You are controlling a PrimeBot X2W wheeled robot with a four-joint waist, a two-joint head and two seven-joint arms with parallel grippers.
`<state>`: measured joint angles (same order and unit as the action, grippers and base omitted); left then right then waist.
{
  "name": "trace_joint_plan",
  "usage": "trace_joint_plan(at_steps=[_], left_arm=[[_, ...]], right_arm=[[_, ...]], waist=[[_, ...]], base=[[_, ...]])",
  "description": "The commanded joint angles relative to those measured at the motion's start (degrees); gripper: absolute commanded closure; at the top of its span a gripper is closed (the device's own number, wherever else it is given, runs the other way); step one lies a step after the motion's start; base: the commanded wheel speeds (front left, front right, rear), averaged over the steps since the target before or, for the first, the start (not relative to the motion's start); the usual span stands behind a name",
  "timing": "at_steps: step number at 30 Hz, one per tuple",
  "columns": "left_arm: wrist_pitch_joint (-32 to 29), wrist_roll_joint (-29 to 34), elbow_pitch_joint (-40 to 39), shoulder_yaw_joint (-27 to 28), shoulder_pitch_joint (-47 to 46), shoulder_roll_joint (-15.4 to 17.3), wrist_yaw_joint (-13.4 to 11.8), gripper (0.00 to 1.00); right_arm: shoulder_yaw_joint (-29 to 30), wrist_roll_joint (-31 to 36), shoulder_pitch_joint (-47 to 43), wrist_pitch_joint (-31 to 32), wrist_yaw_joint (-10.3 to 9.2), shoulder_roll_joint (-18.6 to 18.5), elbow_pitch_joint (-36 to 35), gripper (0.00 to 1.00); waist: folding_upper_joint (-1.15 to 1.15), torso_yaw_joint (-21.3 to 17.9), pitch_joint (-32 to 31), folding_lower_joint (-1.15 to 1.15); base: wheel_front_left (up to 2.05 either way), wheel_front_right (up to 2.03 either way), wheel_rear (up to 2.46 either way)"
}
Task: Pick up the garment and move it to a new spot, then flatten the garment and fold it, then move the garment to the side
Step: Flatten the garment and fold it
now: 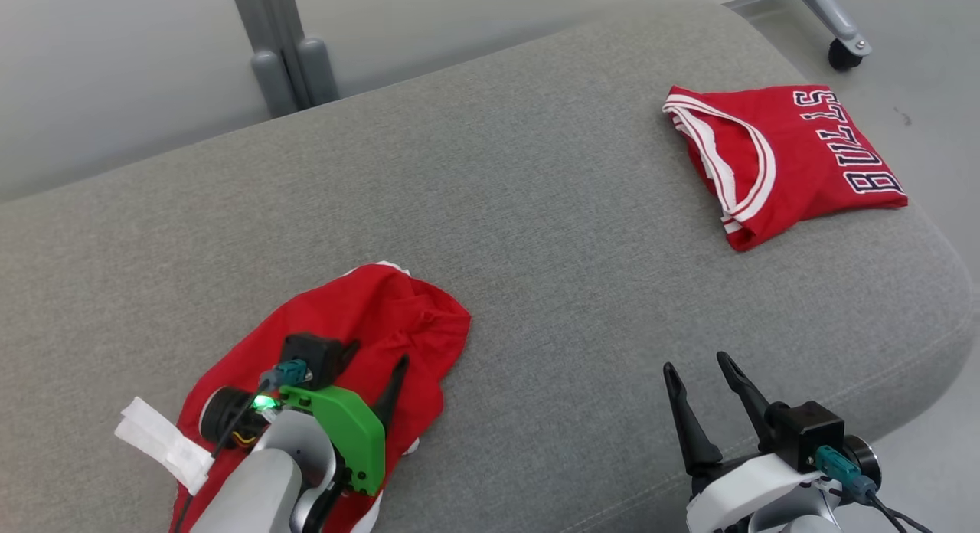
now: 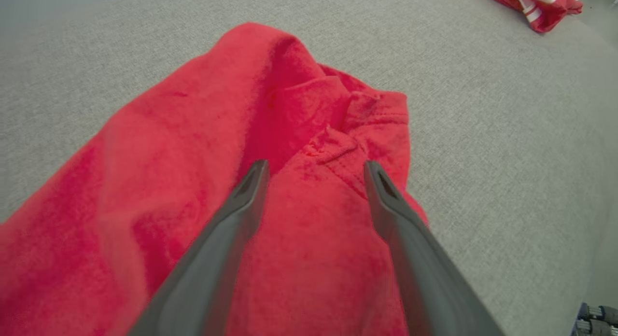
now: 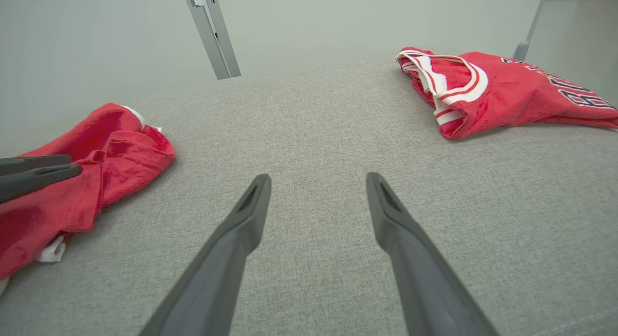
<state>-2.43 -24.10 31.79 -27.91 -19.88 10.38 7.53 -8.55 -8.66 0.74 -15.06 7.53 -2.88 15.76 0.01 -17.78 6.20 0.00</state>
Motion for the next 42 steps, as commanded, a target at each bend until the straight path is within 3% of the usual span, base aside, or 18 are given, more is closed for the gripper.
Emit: trace_joint_plan(at_steps=[1,2,3,4,5,14,23,30,35,42], left_arm=[[0.1,0.0,0.9,0.0,-1.3,0.5,-0.2,0.00],[0.0,-0.4,1.4,0.0,-1.4,0.4,-0.2,0.04],[0.3,-0.4,1.8,-0.2,-1.8,0.4,-0.1,0.36],[0.1,-0.5,2.3,-0.5,-2.1,0.5,-0.1,0.59],[-0.2,-1.0,2.7,-1.0,-2.2,0.5,-0.1,1.00],[1.8,-6.9,-3.2,-7.0,-0.2,2.4,-0.1,1.00],[-2.7,-14.8,-25.3,-11.9,8.8,8.3,-0.1,1.00],[-8.0,-20.4,-38.4,-13.6,12.4,9.9,-0.1,1.00],[-8.6,-20.5,-37.2,-13.8,10.2,8.7,-0.4,1.00],[-4.9,-17.3,-22.8,-13.1,1.6,4.4,-0.4,1.00]], right_arm=[[0.1,-0.4,0.7,-0.1,-0.09,0.0,-0.3,0.00],[0.2,-0.4,0.7,-0.1,-0.10,0.0,-0.3,0.00],[0.3,-0.4,0.6,-0.1,-0.09,-0.1,-0.4,0.00],[0.4,-0.4,0.6,-0.1,-0.09,0.0,-0.4,0.00],[0.4,-0.4,0.6,-0.1,-0.09,0.0,-0.4,0.00],[1.1,-0.1,-0.3,-0.1,-0.09,-0.1,0.1,0.00],[2.6,0.8,-2.0,-0.1,-0.09,0.0,0.3,0.00],[1.9,1.1,-1.3,-0.1,-0.09,-0.1,0.8,0.00],[1.5,1.1,-1.0,-0.1,-0.09,0.0,0.8,0.00],[0.8,-0.1,0.5,-0.1,-0.09,0.0,0.4,0.00]], waist=[[-0.01,-2.2,1.1,0.00],[-0.01,-2.3,1.2,0.00],[-0.01,-2.5,1.2,0.00],[-0.01,-2.5,1.2,0.00],[-0.01,-2.6,1.2,0.00],[-0.01,-2.2,-0.4,0.00],[-0.01,-0.6,-2.5,0.00],[-0.01,-1.3,-3.3,0.00],[-0.01,-2.6,-2.6,0.00],[-0.01,-4.8,0.7,0.00]], base=[[0.00,0.00,0.00],[0.00,0.00,0.00],[0.00,0.00,0.00],[0.00,0.00,0.00],[0.00,0.00,0.00],[0.00,0.00,0.00],[0.00,0.00,0.00],[0.00,0.00,0.00],[0.00,0.00,0.00],[0.00,0.00,0.00]])
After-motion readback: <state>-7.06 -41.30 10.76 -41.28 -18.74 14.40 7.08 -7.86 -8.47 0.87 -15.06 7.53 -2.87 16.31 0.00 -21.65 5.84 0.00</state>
